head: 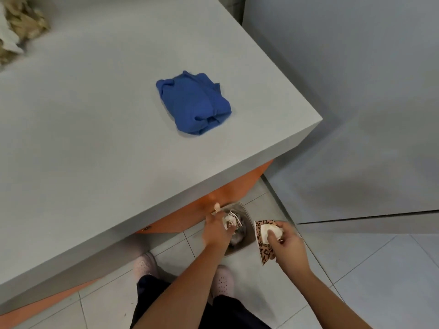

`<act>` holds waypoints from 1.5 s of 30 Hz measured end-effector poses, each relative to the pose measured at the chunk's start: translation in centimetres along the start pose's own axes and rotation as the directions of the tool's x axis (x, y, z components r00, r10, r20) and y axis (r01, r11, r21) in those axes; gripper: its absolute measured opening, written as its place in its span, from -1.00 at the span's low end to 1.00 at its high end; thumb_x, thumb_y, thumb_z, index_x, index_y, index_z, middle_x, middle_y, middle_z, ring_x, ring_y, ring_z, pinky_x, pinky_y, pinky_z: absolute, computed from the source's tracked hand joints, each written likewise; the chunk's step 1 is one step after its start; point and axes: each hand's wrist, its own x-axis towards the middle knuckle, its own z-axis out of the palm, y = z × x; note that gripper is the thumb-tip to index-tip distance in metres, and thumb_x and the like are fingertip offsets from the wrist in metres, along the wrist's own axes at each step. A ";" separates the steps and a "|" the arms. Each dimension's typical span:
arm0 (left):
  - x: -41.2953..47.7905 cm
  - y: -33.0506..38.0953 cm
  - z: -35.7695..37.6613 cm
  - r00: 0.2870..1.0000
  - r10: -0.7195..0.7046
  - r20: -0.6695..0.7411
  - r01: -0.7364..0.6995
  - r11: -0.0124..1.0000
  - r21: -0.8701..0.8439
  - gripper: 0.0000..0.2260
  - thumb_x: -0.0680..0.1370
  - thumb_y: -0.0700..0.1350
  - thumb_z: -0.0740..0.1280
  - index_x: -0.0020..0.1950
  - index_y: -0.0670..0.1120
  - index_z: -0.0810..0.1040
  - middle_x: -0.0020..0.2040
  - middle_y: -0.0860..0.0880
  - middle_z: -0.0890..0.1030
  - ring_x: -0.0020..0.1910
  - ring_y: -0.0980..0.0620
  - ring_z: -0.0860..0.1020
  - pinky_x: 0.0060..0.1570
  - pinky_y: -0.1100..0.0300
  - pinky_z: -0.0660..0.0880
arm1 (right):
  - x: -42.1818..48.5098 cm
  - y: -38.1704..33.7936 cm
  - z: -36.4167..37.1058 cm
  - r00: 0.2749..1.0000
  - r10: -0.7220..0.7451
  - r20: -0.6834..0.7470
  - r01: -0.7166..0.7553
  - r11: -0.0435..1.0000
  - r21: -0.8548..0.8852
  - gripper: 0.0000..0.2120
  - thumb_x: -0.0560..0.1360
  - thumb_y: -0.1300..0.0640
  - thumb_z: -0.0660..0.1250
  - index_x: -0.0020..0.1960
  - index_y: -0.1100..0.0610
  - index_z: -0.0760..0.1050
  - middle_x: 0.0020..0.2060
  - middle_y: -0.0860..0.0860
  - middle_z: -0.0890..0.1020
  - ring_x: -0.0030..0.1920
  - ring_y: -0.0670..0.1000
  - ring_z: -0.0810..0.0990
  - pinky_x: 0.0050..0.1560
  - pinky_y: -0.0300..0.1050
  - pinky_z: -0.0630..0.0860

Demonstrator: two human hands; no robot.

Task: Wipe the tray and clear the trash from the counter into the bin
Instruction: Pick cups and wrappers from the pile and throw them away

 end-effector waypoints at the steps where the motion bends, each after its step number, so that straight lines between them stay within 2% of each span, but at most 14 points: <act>1: 0.5 -0.2 0.3 0.999 -0.013 0.047 0.011 0.999 0.043 -0.53 0.47 0.03 0.39 0.35 0.06 0.38 0.35 -0.13 0.33 0.21 -0.11 0.48 0.12 0.10 0.48 | 0.4 0.2 0.2 1.000 -0.003 0.018 0.004 0.999 -0.040 -0.83 0.52 0.17 0.28 0.10 0.02 0.47 -0.31 -0.10 0.59 -0.35 -0.01 0.61 -0.45 -0.05 0.57; 6: 0.6 -1.0 0.2 0.997 -0.005 0.078 -0.004 0.993 0.114 -0.61 0.49 -0.05 0.35 0.31 0.05 0.44 0.34 -0.16 0.32 0.19 -0.11 0.48 0.16 0.04 0.51 | 2.3 0.5 2.3 0.996 0.002 0.084 0.012 0.987 -0.160 -0.76 0.53 0.14 0.24 0.19 0.11 0.43 -0.21 0.00 0.59 -0.26 0.07 0.61 -0.31 -0.07 0.57; 10: -2.2 -1.4 -2.3 0.997 0.073 -0.001 -0.073 0.996 -0.048 -0.73 0.48 -0.07 0.38 0.18 0.00 0.54 0.25 -0.08 0.43 0.15 -0.03 0.51 0.13 0.19 0.47 | 4.2 0.4 4.9 0.986 0.103 0.128 -0.074 0.974 -0.214 -0.60 0.56 0.07 0.21 0.36 0.14 0.28 0.09 0.19 0.62 0.02 0.22 0.60 0.01 0.02 0.55; 14: -6.4 0.2 -6.8 0.946 0.270 -0.177 -0.309 0.917 -0.253 -0.83 0.47 -0.14 0.36 0.05 0.00 0.59 0.11 0.03 0.55 0.08 0.11 0.52 0.08 0.27 0.45 | 4.9 -1.3 5.9 0.976 0.162 0.147 -0.127 0.966 -0.223 -0.33 0.55 -0.06 0.24 0.52 0.14 0.04 0.30 0.21 0.48 0.24 0.23 0.50 0.16 0.02 0.44; 16: -8.6 1.6 -9.3 0.909 0.344 -0.236 -0.409 0.848 -0.338 -0.86 0.47 -0.15 0.35 -0.01 0.02 0.61 0.02 0.11 0.55 0.03 0.21 0.51 0.03 0.33 0.45 | 3.9 -3.1 5.3 0.998 0.014 0.065 -0.006 0.993 -0.120 -0.48 0.56 -0.06 0.22 0.45 0.06 0.21 0.19 0.11 0.56 0.13 0.16 0.57 0.05 -0.01 0.49; 18: -10.6 3.2 -11.7 0.883 0.388 -0.264 -0.466 0.789 -0.399 -0.84 0.49 -0.19 0.34 -0.05 0.07 0.61 -0.05 0.16 0.55 -0.03 0.17 0.54 -0.04 0.31 0.49 | 2.0 -5.6 4.2 0.979 -0.205 -0.011 0.206 0.977 0.051 -0.75 0.56 -0.04 0.21 0.23 -0.10 0.43 -0.04 -0.05 0.63 -0.10 0.01 0.62 -0.14 -0.10 0.50; 21: -13.0 6.1 -15.8 0.840 0.408 -0.357 -0.539 0.695 -0.476 -0.81 0.50 -0.18 0.32 -0.10 0.13 0.59 -0.09 0.16 0.58 -0.12 0.13 0.58 -0.09 0.27 0.53 | -2.3 -10.8 2.4 0.890 -0.442 -0.111 0.454 0.839 0.300 -0.86 0.52 -0.06 0.20 0.01 -0.21 0.51 -0.20 -0.14 0.63 -0.27 -0.06 0.57 -0.24 -0.16 0.49; 24: -15.5 8.5 -20.8 0.826 0.356 -0.436 -0.561 0.589 -0.582 -0.83 0.51 -0.17 0.31 -0.10 0.11 0.60 -0.13 0.11 0.64 -0.13 0.10 0.63 -0.06 0.19 0.57 | -6.5 -17.2 0.9 0.760 -0.602 -0.244 0.642 0.642 0.419 -0.87 0.53 -0.04 0.22 -0.02 -0.19 0.53 -0.14 -0.16 0.64 -0.15 -0.05 0.62 -0.09 -0.19 0.54; 28: -18.3 8.7 -29.2 0.735 0.319 -0.598 -0.663 0.524 -0.535 -0.75 0.52 -0.25 0.32 -0.12 0.13 0.58 -0.17 0.16 0.64 -0.17 0.13 0.63 -0.14 0.30 0.53 | -10.0 -26.4 1.0 0.635 -0.731 -0.251 0.736 0.474 0.482 -0.82 0.55 0.08 0.23 -0.02 -0.18 0.54 -0.20 -0.13 0.63 -0.24 -0.08 0.60 -0.19 -0.19 0.54; 31: -18.6 6.5 -36.2 0.676 0.247 -0.694 -0.694 0.531 -0.486 -0.77 0.50 -0.26 0.32 -0.11 0.09 0.60 -0.17 0.13 0.65 -0.19 0.10 0.63 -0.14 0.19 0.57 | -11.1 -33.9 3.3 0.590 -0.788 -0.178 0.741 0.441 0.506 -0.77 0.52 0.16 0.23 -0.02 -0.17 0.52 -0.27 -0.12 0.60 -0.33 -0.14 0.56 -0.28 -0.21 0.52; 34: -18.1 3.1 -42.7 0.654 0.124 -0.746 -0.698 0.479 -0.533 -0.81 0.51 -0.32 0.31 -0.08 -0.04 0.61 -0.20 -0.03 0.66 -0.25 0.03 0.63 -0.22 0.23 0.55 | -11.5 -40.9 7.3 0.551 -0.827 -0.113 0.751 0.432 0.500 -0.82 0.50 0.16 0.25 0.05 -0.04 0.51 -0.30 -0.03 0.58 -0.38 0.02 0.53 -0.31 -0.01 0.51; 37: -17.5 -0.9 -48.5 0.650 0.014 -0.760 -0.700 0.400 -0.591 -0.84 0.53 -0.33 0.29 -0.07 -0.10 0.60 -0.26 -0.06 0.64 -0.30 0.01 0.61 -0.29 0.26 0.52 | -11.4 -47.0 12.2 0.555 -0.831 -0.034 0.731 0.468 0.497 -0.76 0.52 0.27 0.27 0.05 -0.05 0.51 -0.29 0.01 0.57 -0.34 0.13 0.53 -0.26 0.05 0.51; 42: -15.4 -8.5 -56.0 0.670 -0.083 -0.738 -0.657 0.396 -0.642 -0.86 0.53 -0.31 0.28 -0.06 -0.10 0.58 -0.26 -0.05 0.64 -0.34 0.05 0.59 -0.33 0.25 0.51 | -9.8 -55.2 20.6 0.518 -0.854 0.043 0.797 0.500 0.339 -0.81 0.49 0.18 0.34 0.00 -0.10 0.53 -0.32 -0.08 0.54 -0.35 -0.07 0.51 -0.27 -0.15 0.48; 45: -13.9 -12.0 -59.3 0.690 -0.133 -0.711 -0.608 0.428 -0.669 -0.83 0.52 -0.33 0.28 -0.07 -0.08 0.58 -0.27 -0.03 0.63 -0.34 0.05 0.57 -0.33 0.22 0.49 | -7.9 -57.9 24.7 0.414 -0.902 0.122 0.910 0.412 -0.040 -0.79 0.48 0.08 0.36 0.12 -0.06 0.53 -0.09 -0.09 0.54 -0.10 -0.07 0.50 -0.12 -0.14 0.45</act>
